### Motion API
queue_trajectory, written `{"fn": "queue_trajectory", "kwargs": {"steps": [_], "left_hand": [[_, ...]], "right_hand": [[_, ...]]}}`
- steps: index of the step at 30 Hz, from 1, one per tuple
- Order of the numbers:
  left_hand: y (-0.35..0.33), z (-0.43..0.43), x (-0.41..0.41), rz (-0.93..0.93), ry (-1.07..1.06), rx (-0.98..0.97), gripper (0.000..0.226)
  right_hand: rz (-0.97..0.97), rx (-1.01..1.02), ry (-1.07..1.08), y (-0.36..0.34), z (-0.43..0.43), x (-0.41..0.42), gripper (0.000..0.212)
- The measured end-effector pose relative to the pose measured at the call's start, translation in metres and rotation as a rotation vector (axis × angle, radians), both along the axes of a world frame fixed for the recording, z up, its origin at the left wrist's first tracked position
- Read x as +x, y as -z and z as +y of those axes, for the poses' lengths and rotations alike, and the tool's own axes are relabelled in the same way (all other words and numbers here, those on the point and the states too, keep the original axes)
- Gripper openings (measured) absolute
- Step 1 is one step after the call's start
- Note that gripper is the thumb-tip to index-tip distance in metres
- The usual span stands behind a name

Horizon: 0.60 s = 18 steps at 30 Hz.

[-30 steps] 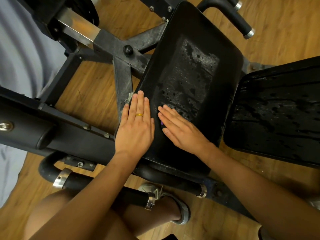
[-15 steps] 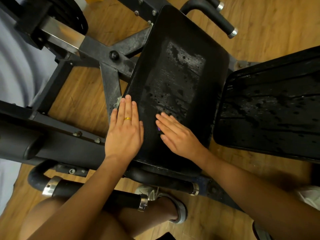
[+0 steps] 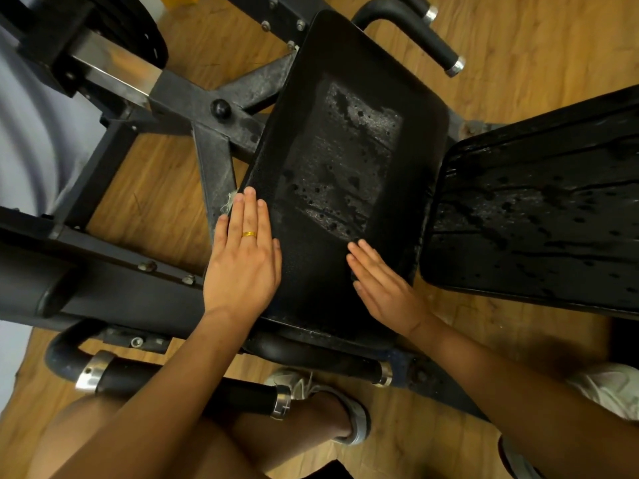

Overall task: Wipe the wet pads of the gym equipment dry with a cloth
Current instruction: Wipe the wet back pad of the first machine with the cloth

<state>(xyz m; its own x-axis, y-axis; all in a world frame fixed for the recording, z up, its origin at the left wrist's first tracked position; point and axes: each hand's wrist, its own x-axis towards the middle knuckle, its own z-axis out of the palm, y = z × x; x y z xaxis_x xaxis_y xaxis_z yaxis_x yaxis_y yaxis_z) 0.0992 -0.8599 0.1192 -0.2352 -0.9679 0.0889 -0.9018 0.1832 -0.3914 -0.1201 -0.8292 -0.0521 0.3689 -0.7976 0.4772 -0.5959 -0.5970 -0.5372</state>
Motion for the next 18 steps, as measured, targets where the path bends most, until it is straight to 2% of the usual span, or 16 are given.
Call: {"fn": "queue_trajectory", "kwargs": {"steps": [3, 6, 9, 18], "left_hand": [[0.001, 0.000, 0.001, 0.000, 0.006, -0.002, 0.062], [0.002, 0.000, 0.001, -0.004, 0.004, -0.008, 0.059], [0.003, -0.001, 0.002, -0.008, 0.003, -0.019, 0.059], [0.000, 0.000, 0.000, -0.023, 0.001, -0.003, 0.062]], "right_hand": [[-0.043, -0.050, -0.120, -0.029, -0.018, 0.024, 0.044], [-0.117, -0.034, -0.143, -0.067, -0.048, 0.063, 0.045], [-0.113, 0.003, -0.160, -0.089, -0.073, 0.080, 0.049], [-0.124, 0.005, -0.099, -0.068, -0.046, 0.060, 0.044]]}}
